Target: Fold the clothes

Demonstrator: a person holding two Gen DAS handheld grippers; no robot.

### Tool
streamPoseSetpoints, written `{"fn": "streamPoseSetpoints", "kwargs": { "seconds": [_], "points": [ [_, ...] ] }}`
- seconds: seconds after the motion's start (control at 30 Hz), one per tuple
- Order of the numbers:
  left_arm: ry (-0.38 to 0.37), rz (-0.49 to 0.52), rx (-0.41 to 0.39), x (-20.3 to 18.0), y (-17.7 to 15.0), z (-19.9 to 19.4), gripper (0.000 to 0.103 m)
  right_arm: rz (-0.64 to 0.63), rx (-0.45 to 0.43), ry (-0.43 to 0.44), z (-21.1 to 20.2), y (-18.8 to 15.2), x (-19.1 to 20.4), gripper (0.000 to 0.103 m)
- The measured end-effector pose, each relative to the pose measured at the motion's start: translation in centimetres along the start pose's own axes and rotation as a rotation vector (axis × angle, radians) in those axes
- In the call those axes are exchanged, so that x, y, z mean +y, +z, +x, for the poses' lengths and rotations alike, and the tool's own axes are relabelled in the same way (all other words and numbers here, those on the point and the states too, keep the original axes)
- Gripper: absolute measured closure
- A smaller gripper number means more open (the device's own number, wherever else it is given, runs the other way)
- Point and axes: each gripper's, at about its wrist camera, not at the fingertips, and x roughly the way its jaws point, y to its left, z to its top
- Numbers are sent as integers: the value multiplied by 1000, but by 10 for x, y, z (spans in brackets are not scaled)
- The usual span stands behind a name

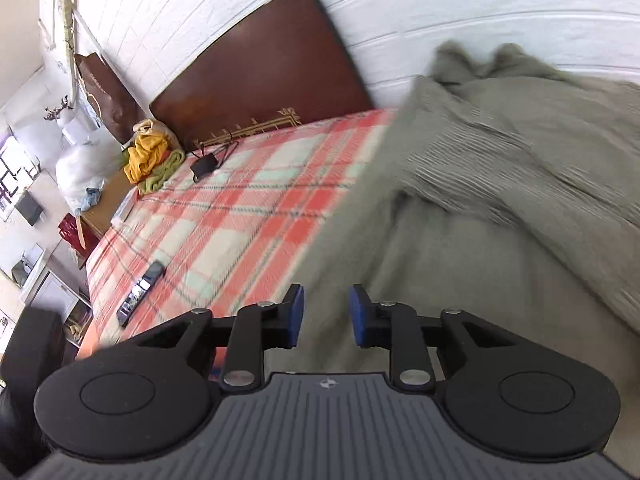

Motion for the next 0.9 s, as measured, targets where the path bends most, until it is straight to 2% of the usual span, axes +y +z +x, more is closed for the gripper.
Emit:
{"fn": "streamPoseSetpoints", "kwargs": {
  "seconds": [0.07, 0.2, 0.33, 0.43, 0.53, 0.73, 0.83, 0.9],
  "points": [
    [-5, 7, -6, 0, -3, -4, 20, 22, 21, 8, 27, 10, -3, 76],
    [-12, -5, -30, 14, -4, -24, 19, -14, 148, -3, 59, 1, 3, 81],
    [56, -61, -110, 38, 3, -50, 19, -98, 220, 62, 44, -31, 15, 81],
    [68, -103, -133, 46, 14, -51, 19, -95, 265, 131, 28, -52, 21, 79],
    [57, -104, -131, 41, 23, -40, 19, -155, 289, 141, 19, -70, 36, 79],
    [-50, -28, -76, 20, 19, -12, 28, -162, 255, 100, -10, -82, 41, 77],
    [-36, -13, -6, 18, 4, 6, 29, -199, 148, -47, -51, -83, 28, 71],
    [-17, 26, -14, 13, -2, 6, 29, -159, 58, -145, -82, -81, 12, 70]
  ]
}}
